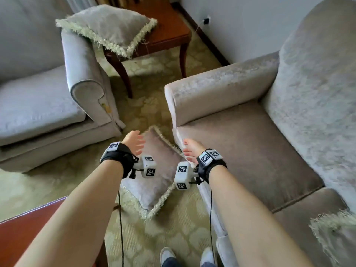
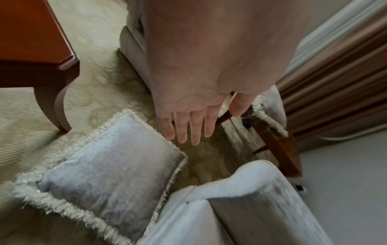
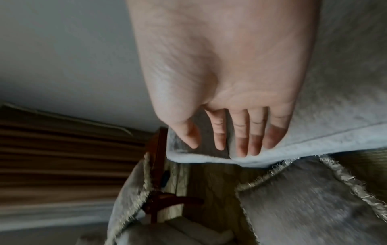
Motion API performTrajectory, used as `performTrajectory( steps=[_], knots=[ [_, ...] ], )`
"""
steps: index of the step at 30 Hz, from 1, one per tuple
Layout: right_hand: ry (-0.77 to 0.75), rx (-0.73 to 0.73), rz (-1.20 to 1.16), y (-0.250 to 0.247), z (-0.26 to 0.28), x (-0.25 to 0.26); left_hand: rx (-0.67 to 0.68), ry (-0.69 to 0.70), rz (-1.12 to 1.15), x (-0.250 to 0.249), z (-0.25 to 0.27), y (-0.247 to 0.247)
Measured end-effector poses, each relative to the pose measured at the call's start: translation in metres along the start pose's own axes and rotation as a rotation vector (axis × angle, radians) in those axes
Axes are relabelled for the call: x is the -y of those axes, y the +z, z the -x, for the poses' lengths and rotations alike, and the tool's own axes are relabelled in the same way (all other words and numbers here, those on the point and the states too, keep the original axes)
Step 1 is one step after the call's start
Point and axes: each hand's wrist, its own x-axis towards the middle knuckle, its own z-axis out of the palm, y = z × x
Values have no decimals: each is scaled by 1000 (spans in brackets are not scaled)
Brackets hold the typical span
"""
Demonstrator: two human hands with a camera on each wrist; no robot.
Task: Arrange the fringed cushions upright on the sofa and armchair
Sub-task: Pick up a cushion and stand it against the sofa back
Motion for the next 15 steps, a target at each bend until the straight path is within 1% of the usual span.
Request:
performTrajectory(
  steps=[3, 5, 7, 9, 10, 12, 14, 15],
  knots=[
    [9, 35, 147, 49, -55, -11, -32, -57, 62, 28, -50, -51],
    [2, 24, 262, 74, -99, -23, -102, -97, 107, 52, -82, -78],
    [-19, 6, 338, 106, -160, -39, -154, -112, 163, 84, -131, -109],
    [-12, -42, 397, 111, -203, -53, -171, -150, 184, 113, -162, -120],
    [-8, -53, 436, 119, -236, -72, -193, -157, 198, 135, -180, -128],
    [5, -66, 505, 128, -307, -101, -215, -162, 217, 167, -223, -143],
    [17, -87, 602, 135, -367, -125, -240, -194, 218, 203, -268, -156],
    [26, -88, 645, 136, -394, -137, -252, -194, 220, 230, -303, -170]
  ],
)
